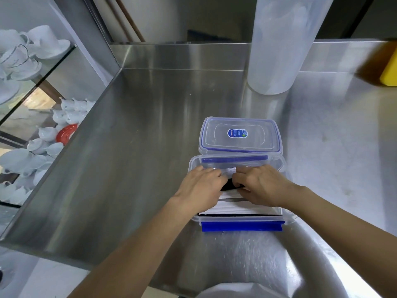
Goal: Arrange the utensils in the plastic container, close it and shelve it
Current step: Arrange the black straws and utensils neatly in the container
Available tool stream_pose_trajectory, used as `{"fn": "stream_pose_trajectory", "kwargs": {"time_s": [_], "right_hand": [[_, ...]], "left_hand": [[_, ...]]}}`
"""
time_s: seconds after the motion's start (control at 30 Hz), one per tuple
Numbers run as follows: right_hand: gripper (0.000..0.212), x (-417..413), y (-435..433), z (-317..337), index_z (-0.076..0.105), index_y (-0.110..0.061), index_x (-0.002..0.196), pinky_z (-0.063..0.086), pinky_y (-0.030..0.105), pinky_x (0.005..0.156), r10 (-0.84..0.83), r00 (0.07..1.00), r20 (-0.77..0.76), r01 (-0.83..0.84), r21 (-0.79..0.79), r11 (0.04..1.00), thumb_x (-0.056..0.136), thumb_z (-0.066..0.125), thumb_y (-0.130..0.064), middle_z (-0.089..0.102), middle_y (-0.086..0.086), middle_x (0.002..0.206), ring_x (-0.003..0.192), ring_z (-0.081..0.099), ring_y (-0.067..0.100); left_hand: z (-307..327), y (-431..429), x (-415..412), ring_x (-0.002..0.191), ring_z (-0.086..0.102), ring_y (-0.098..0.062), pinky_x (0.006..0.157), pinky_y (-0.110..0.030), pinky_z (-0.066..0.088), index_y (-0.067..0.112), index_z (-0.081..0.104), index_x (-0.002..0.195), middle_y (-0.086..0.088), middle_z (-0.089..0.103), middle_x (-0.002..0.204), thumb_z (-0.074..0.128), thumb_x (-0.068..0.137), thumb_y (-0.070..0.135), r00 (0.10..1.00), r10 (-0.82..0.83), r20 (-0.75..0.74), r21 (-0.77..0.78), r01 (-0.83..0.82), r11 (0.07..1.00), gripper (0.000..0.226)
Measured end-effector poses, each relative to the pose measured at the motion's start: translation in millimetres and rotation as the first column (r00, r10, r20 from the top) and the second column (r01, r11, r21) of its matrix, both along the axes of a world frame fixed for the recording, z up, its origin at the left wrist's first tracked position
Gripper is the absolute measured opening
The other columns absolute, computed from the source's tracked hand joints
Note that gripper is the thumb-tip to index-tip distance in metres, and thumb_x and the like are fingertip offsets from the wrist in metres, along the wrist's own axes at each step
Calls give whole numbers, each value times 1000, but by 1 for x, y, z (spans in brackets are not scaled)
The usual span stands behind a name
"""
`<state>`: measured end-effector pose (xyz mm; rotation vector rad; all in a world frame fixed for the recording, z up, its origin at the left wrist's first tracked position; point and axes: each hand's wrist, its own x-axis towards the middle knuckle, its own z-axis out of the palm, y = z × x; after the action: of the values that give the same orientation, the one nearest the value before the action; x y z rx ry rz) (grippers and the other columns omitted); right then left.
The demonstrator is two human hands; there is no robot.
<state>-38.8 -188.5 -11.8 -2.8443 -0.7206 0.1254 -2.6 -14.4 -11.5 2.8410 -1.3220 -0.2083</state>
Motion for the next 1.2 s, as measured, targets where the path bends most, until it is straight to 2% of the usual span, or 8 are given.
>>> {"fn": "stream_pose_trajectory", "kwargs": {"time_s": [0.13, 0.2, 0.37, 0.67, 0.8, 0.9, 1.03, 1.2], "right_hand": [[11, -3, 0, 13, 67, -18, 92, 39, 18, 64, 96, 892, -441, -69, 75, 995, 84, 59, -19, 60, -6, 86, 76, 52, 13], [11, -1, 0, 11, 67, -19, 91, 38, 13, 63, 115, 841, -529, -102, 53, 993, 83, 59, -19, 57, -9, 84, 76, 51, 11], [8, -1, 2, 5, 52, -22, 80, 51, 33, 68, 77, 869, -489, -124, -65, 990, 79, 59, -25, 57, -4, 83, 76, 54, 20], [8, -3, 0, 5, 56, -15, 88, 46, 30, 65, 99, 902, -419, -106, 6, 994, 81, 57, -20, 64, 3, 87, 73, 54, 20], [10, -3, 1, 5, 49, -22, 81, 35, 18, 56, 112, 900, -422, -111, 27, 993, 81, 59, -20, 54, -6, 80, 71, 47, 17], [5, -3, 0, 4, 59, -18, 83, 42, 23, 63, 151, 895, -420, -128, 82, 988, 80, 63, -16, 52, -8, 80, 73, 48, 15], [17, -3, 1, 4, 69, -21, 95, 31, 6, 63, 179, 873, -453, -136, 128, 983, 82, 62, -13, 63, -7, 97, 77, 45, 6], [23, 0, 1, 3, 70, -27, 98, 37, 9, 67, 186, 839, -511, -152, 106, 983, 81, 62, -13, 66, -8, 106, 80, 46, 5]], "left_hand": [[0, 0, 1, 101, 54, -21, 87, -32, 35, 16, 57, 109, -1, 59, 105, 46, 91, 25, 1000, -15, -15, -4, 15, 1000, 23], [0, 1, 0, 102, 54, -21, 88, -33, 36, 17, 57, 110, -1, 59, 106, 47, 92, 31, 1000, -25, -15, -12, 25, 1000, 25], [3, 4, 1, 103, 53, -19, 88, -32, 35, 19, 58, 111, 1, 59, 107, 51, 90, 35, 996, -71, -61, 3, 72, 997, 28], [11, 3, 0, 102, 54, -19, 90, -33, 34, 22, 55, 109, 2, 59, 106, 50, 90, 42, 986, -124, -115, 67, 133, 989, 28], [10, 2, -1, 102, 55, -21, 89, -34, 35, 20, 52, 110, 1, 59, 108, 53, 89, 36, 986, -131, -99, 96, 141, 985, 27], [11, 1, -2, 102, 56, -21, 88, -34, 36, 19, 51, 111, 1, 60, 109, 54, 88, 31, 987, -131, -88, 93, 139, 986, 26], [12, 1, -2, 100, 56, -20, 86, -33, 36, 19, 53, 109, 1, 60, 107, 54, 90, 30, 988, -123, -88, 66, 129, 989, 22], [11, 1, -2, 99, 55, -20, 87, -32, 37, 20, 53, 110, 1, 60, 107, 56, 90, 31, 990, -107, -96, 50, 112, 992, 23]]}}
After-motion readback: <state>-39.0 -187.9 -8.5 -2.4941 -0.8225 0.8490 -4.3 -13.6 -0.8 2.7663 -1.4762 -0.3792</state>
